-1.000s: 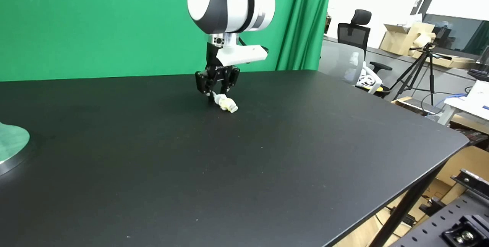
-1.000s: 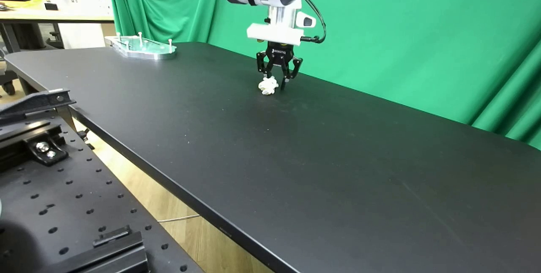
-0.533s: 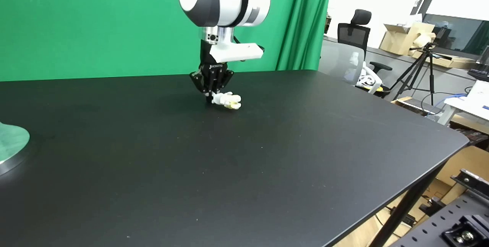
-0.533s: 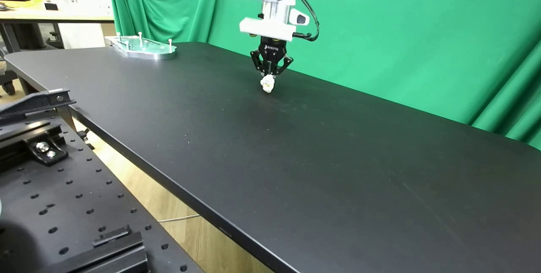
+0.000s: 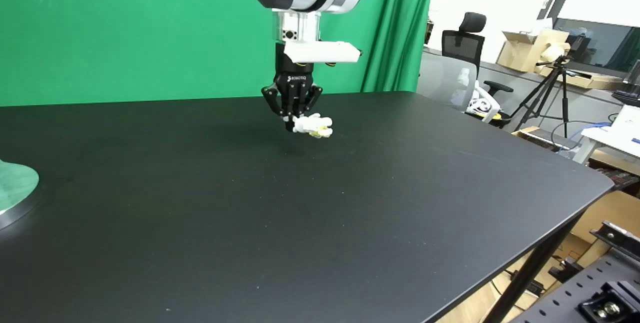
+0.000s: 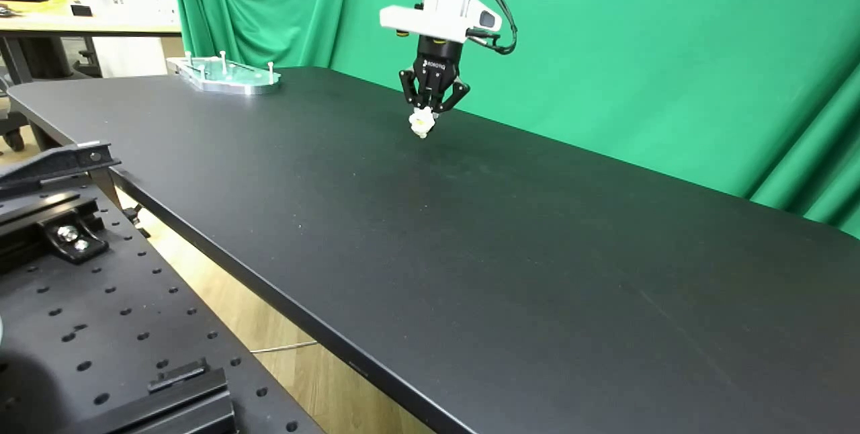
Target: Move the toy rabbit backwards
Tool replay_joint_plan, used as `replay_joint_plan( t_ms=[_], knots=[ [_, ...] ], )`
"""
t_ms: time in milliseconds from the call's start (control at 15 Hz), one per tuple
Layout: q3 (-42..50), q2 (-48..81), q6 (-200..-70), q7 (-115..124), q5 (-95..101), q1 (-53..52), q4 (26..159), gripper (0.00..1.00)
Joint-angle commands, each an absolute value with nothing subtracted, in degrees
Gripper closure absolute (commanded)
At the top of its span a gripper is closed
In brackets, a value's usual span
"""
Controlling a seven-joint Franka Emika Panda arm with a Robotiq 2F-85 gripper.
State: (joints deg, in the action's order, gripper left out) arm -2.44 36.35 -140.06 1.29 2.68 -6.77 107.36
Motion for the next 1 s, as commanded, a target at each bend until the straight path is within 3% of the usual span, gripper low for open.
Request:
replay_joint_plan(
  t_ms=[0, 933],
  knots=[
    [-0.3, 30.7, -140.0, 6.4, 2.1, -6.5, 114.0, 0.97],
    [10.8, 23.0, -155.0, 24.6, 15.3, -14.0, 132.6, 0.97]
  ],
)
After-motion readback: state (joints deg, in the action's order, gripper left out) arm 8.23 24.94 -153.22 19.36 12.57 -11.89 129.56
